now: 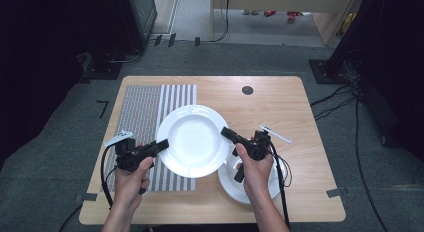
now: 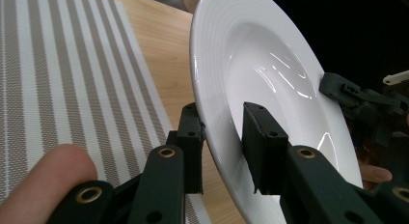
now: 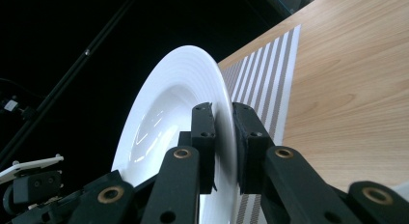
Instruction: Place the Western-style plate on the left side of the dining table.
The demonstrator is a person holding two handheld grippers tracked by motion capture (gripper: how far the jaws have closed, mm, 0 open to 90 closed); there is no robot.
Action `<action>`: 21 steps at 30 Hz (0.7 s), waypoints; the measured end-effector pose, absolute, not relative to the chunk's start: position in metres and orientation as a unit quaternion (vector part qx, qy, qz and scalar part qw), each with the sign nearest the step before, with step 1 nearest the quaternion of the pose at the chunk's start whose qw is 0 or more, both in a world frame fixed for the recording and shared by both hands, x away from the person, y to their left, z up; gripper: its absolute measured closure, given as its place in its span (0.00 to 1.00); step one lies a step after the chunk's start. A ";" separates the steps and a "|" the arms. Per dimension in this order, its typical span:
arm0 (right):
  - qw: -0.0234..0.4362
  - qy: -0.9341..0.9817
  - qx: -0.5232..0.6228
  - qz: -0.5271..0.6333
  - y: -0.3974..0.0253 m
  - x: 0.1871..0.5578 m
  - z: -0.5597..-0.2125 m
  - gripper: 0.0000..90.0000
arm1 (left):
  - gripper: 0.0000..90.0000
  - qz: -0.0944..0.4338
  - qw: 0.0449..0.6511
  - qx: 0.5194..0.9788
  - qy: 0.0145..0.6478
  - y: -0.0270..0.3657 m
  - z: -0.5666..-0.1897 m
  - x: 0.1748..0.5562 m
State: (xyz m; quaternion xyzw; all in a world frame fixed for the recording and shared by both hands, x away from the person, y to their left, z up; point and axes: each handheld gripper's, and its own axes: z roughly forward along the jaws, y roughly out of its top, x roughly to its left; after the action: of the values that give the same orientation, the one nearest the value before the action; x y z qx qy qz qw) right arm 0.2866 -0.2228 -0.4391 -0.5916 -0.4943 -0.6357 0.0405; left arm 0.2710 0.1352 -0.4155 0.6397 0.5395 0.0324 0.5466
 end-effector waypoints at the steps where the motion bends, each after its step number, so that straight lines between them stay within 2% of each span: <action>1: 0.042 -0.495 -0.591 -0.635 -0.220 0.289 -0.439 0.91 | 0.79 0.033 0.547 0.637 0.542 0.138 -0.416 0.272; 21: 0.072 -0.516 -0.581 -0.625 -0.167 0.323 -0.435 0.91 | 0.80 0.050 0.556 0.599 0.574 0.188 -0.414 0.281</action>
State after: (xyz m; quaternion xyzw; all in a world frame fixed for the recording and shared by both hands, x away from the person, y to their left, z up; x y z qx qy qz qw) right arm 0.3227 -0.1668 -0.4345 -0.5811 -0.5161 -0.6251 0.0722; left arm 0.2809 0.1880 -0.4143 0.5991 0.5741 0.0501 0.5558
